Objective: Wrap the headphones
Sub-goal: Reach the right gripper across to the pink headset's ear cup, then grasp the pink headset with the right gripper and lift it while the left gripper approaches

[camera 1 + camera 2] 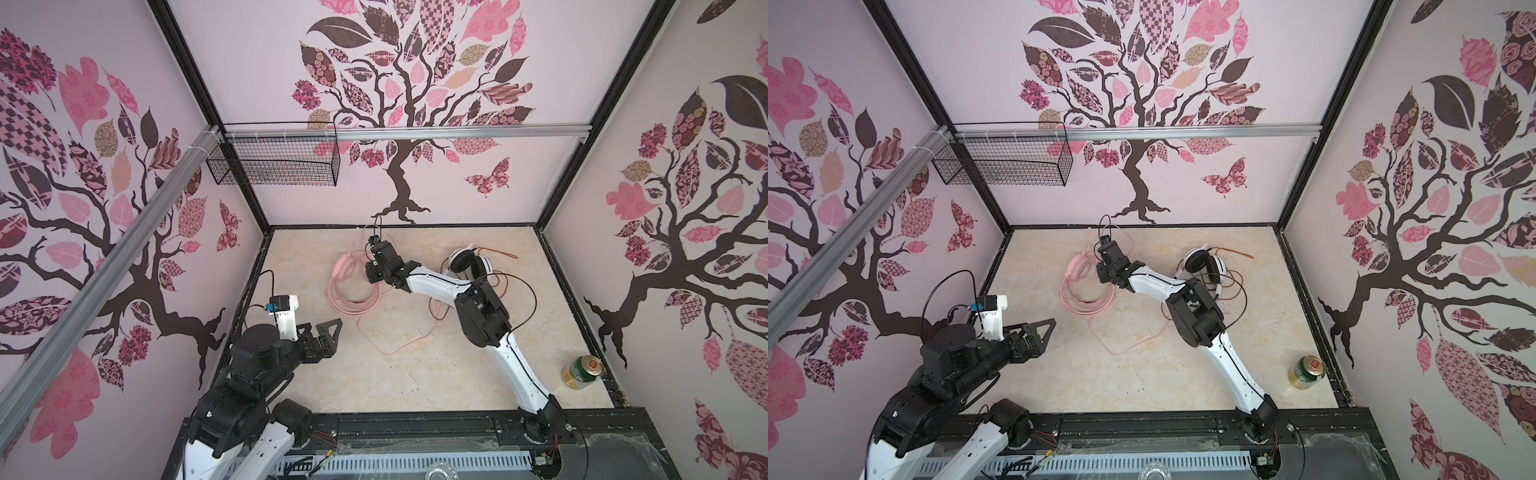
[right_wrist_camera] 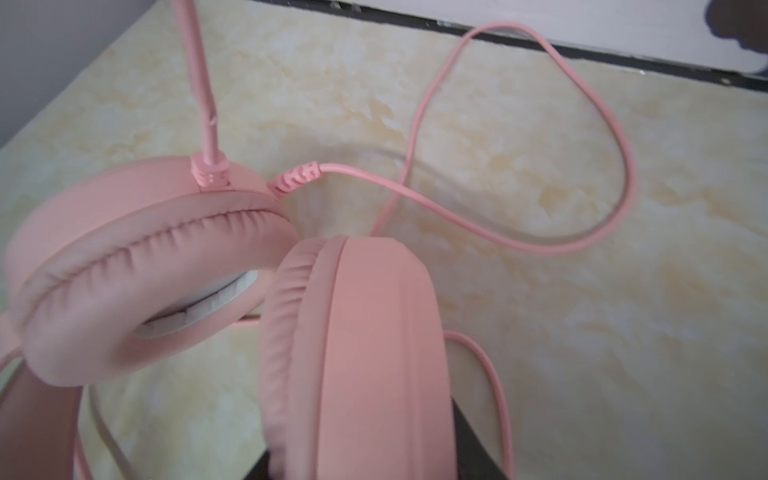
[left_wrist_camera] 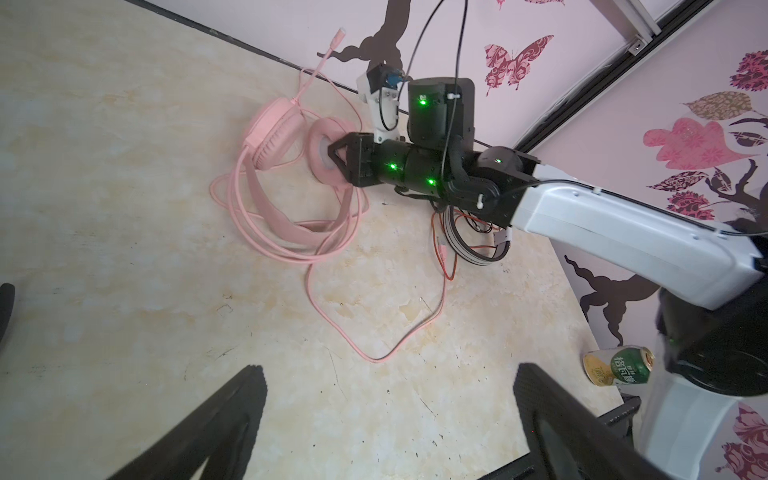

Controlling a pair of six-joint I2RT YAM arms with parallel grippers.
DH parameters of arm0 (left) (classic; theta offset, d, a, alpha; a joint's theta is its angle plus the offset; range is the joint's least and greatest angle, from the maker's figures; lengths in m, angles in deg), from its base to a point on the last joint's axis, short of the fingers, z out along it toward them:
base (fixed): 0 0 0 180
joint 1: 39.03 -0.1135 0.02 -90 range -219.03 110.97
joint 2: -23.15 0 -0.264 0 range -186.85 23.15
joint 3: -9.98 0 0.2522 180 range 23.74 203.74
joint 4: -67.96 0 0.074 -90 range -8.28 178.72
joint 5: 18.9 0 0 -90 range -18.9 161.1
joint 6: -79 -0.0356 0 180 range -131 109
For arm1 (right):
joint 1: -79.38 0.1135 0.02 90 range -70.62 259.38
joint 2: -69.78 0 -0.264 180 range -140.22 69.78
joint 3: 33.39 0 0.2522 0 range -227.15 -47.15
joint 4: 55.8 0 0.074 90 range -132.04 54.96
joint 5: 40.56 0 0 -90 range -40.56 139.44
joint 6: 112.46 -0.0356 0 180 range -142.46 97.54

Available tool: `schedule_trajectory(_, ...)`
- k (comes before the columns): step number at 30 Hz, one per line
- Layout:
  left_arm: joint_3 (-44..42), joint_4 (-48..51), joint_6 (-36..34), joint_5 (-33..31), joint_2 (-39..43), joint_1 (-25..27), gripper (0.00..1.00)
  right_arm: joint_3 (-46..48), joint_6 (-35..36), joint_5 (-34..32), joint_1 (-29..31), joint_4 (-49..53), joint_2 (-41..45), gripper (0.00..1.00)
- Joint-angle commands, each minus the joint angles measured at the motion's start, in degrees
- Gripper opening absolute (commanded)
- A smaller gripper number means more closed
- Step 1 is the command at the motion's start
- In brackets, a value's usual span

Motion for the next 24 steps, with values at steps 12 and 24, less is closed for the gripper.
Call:
schedule_trajectory(12, -1.0, -1.9, -1.9, -5.5, -3.4, 1.8, 0.98, 53.0, -20.2, -11.7, 0.2, -13.6, 50.5, 0.32)
schedule_trajectory(24, 1.5, -13.4, -2.4, -4.9, -18.4, 11.6, 0.98, 68.9, -28.4, -14.2, 0.2, -6.9, 69.8, 0.28)
